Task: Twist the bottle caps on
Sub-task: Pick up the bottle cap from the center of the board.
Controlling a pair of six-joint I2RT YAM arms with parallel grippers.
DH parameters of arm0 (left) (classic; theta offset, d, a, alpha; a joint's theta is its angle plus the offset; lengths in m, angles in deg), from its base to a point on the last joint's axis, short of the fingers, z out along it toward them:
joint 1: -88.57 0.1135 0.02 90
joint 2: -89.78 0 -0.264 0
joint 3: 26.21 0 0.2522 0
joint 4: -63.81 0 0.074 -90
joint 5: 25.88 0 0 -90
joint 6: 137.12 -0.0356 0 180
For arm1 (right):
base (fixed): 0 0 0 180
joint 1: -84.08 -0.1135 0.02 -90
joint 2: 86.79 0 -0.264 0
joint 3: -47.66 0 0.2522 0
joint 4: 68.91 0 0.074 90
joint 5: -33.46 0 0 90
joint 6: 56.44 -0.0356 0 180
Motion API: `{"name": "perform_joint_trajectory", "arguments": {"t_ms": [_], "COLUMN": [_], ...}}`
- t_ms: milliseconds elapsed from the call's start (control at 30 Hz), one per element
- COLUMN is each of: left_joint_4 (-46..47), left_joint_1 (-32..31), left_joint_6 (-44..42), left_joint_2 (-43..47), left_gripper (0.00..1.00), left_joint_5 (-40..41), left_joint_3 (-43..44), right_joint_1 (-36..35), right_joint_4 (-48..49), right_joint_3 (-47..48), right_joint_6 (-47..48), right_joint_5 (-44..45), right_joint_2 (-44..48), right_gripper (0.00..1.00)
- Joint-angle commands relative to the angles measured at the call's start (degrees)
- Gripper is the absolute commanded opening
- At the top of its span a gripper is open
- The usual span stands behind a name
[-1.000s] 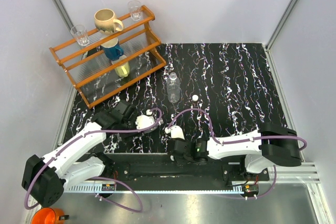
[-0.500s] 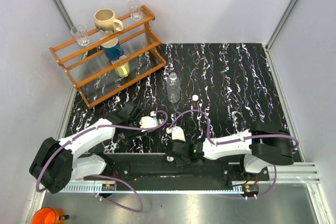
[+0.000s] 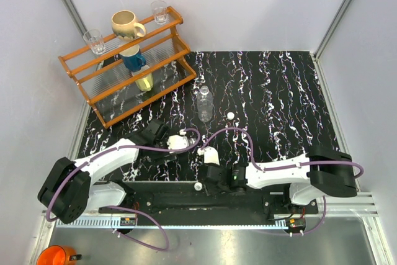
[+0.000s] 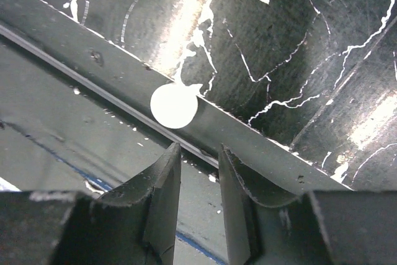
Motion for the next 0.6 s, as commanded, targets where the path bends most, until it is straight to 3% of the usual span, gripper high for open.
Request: {"name": "perform_joint_trajectory", "arguments": {"t_ms": [0, 200, 567], "left_joint_4": [2.5, 0.5, -3.6], "left_joint_1": [0.1, 0.2, 0.2], "left_joint_6": [0.3, 0.6, 1.3], "left_joint_2": [0.3, 2.6, 7.7], "left_gripper": [0.78, 0.84, 0.83], "left_joint_5": [1.1, 0.9, -0.9], "left_joint_3": [1.2, 2.2, 3.1], "right_joint_1": [-0.2, -0.3, -0.2], "right_joint_4": [2.2, 3.1, 4.1], "right_joint_3": [2.0, 3.1, 5.1], "right_joint_6": [0.4, 0.2, -0.1], "right_joint_5": [1.5, 0.4, 1.0], "right_joint_2": [2.0, -1.6, -7.2], "right_gripper": [0.39, 0.39, 0.39]}}
